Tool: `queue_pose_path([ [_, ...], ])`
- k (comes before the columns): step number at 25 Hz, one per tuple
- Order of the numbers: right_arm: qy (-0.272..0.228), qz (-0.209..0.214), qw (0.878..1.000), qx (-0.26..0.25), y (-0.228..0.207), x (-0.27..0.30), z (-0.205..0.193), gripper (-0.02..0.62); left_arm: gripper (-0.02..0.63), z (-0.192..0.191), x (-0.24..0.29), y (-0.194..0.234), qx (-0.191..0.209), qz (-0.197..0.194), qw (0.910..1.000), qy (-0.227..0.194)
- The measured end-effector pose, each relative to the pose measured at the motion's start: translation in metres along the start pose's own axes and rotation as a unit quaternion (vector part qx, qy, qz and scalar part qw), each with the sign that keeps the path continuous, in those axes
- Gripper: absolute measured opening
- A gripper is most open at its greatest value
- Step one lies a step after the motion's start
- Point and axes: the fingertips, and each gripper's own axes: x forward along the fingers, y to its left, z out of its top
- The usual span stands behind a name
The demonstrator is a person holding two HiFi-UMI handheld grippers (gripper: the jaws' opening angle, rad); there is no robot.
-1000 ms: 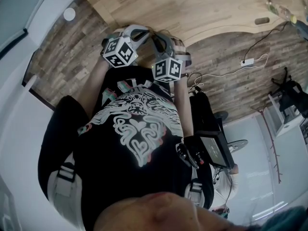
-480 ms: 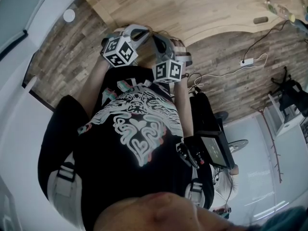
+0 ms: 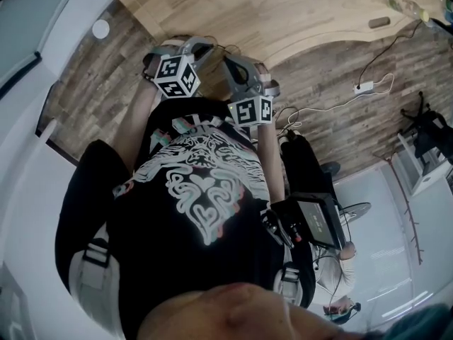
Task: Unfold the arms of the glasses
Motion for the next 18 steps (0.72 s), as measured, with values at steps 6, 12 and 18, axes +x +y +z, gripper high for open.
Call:
queue_pose_path([
  [6, -0.006, -0.002, 1.0, 0.004, 0.002, -0.001, 0.003, -0.002, 0.007, 0.019, 0.006, -0.004, 0.077, -0.006, 0.9969, 0.017],
  [12, -0.007, -0.001, 1.0, 0.003, 0.001, -0.001, 0.0, -0.002, 0.04, 0.026, 0.018, -0.013, 0.116, -0.038, 0.9919, 0.036],
  [18, -0.008, 0.0, 1.0, 0.005, -0.001, -0.003, -0.005, -0.002, 0.066, 0.025, 0.018, -0.023, 0.121, -0.084, 0.9876, 0.056],
])
